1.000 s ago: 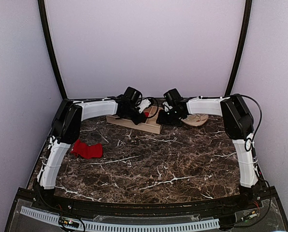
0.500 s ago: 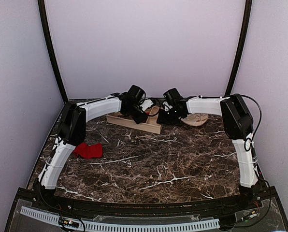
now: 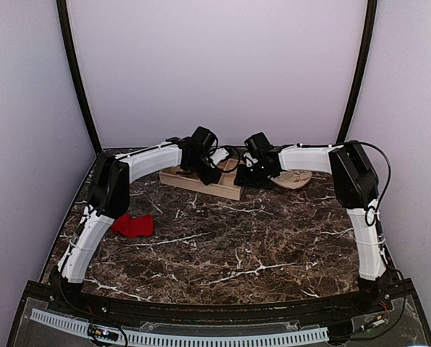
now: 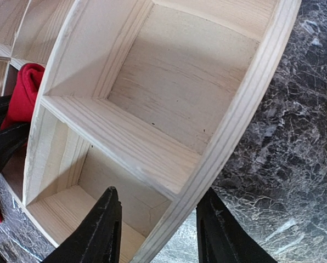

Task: Roll the socks
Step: Place the sock in the storage box.

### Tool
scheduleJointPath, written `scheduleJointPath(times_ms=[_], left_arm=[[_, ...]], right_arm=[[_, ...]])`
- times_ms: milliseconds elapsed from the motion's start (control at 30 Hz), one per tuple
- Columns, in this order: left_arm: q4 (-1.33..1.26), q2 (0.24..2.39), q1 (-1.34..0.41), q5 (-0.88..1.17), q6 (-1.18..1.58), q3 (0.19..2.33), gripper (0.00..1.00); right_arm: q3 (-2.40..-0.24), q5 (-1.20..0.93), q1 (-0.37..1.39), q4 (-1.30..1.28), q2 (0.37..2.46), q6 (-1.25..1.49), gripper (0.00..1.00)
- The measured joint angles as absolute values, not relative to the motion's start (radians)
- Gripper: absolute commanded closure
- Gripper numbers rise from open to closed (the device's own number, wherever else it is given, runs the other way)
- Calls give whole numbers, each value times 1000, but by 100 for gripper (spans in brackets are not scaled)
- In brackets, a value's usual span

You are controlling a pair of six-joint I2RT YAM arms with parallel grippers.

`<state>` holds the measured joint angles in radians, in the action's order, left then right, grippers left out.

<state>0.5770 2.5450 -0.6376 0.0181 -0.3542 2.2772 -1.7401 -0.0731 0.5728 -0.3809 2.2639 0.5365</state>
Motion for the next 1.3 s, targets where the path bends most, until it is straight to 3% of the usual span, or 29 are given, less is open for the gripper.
scheduleJointPath(times_ms=[267, 367, 967, 1300], left_arm=[[575, 2544, -628, 50, -310, 2278, 60], [573, 2537, -625, 68, -294, 2269, 55], [548, 2458, -632, 88, -275, 2158, 44], [582, 2431, -635, 103, -269, 2148, 43]], right_arm=[[-1718, -78, 572, -345, 2263, 551, 55], [-1715, -81, 569, -344, 2263, 557, 55], [-1709, -101, 553, -337, 2263, 575, 54], [-1702, -101, 553, -330, 2263, 581, 54]])
